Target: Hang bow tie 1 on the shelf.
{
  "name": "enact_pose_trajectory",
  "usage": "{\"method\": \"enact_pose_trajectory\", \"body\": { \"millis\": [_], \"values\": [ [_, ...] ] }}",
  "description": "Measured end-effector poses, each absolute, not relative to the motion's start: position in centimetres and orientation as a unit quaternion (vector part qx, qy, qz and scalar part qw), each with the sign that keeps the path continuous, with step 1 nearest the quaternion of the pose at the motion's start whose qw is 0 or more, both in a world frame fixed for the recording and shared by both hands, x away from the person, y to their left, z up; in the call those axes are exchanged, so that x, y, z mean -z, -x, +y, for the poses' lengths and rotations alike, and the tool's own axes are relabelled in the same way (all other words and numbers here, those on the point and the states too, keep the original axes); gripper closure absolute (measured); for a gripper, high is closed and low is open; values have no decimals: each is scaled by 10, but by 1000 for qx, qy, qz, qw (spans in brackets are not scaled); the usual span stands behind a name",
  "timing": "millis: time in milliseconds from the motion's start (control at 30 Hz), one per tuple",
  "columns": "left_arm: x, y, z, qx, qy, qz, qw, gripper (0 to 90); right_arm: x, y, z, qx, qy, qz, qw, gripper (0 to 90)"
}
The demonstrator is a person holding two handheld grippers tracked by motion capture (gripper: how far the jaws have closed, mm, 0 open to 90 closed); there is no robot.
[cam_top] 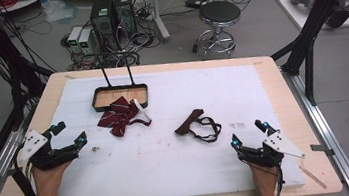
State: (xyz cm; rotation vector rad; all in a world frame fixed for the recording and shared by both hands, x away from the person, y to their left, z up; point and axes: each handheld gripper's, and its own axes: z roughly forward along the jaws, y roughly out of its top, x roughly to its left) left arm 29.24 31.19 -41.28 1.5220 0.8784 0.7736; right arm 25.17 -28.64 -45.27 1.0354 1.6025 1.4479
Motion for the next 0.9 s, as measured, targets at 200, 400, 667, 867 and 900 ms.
{"method": "enact_pose_trajectory", "body": {
  "millis": [200, 400, 667, 867, 900],
  "values": [
    [399, -301, 306, -327, -671, 369, 554, 147, 453, -252, -286, -563, -402, 623, 364, 57],
    [390, -312, 299, -311, -687, 371, 542, 148, 453, -251, -287, -565, -403, 621, 364, 57],
    [378, -326, 287, -297, -712, 365, 521, 150, 453, -251, -287, -566, -404, 620, 364, 57],
    [372, -339, 277, -282, -734, 366, 498, 152, 453, -251, -287, -566, -405, 620, 362, 58],
    [371, -341, 276, -280, -737, 366, 494, 152, 453, -251, -287, -566, -405, 620, 362, 58]
  ]
}}
